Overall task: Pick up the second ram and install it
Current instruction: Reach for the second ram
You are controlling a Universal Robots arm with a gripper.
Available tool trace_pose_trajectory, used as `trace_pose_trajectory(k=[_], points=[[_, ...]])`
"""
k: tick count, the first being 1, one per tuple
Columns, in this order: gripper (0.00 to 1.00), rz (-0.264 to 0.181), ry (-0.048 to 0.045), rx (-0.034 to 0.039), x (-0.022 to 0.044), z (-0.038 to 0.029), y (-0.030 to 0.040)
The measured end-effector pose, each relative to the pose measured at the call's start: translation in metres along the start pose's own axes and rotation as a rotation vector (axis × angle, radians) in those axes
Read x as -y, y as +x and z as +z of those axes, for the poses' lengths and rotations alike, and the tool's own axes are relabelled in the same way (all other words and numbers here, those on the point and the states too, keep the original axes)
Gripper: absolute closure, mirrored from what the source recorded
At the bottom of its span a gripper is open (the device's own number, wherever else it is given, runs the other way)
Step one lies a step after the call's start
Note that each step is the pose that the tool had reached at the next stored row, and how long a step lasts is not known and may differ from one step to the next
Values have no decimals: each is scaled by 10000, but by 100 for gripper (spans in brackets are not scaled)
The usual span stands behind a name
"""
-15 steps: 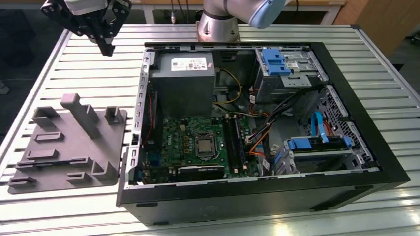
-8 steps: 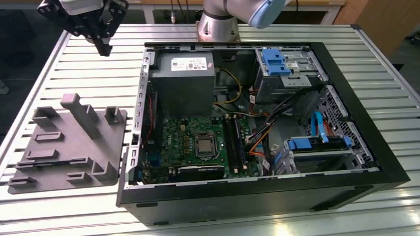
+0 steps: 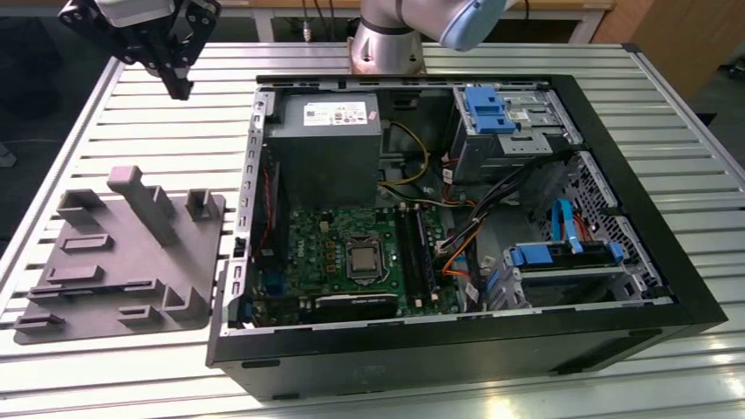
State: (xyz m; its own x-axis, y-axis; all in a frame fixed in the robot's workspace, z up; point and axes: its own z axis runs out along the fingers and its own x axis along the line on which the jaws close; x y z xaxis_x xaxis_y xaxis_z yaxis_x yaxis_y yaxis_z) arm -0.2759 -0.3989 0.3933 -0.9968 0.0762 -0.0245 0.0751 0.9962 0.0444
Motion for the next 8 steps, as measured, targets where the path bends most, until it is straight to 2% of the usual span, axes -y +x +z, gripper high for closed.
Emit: trace_pose_trajectory(k=[8], points=[[89,0,0,0,5,-2,61]])
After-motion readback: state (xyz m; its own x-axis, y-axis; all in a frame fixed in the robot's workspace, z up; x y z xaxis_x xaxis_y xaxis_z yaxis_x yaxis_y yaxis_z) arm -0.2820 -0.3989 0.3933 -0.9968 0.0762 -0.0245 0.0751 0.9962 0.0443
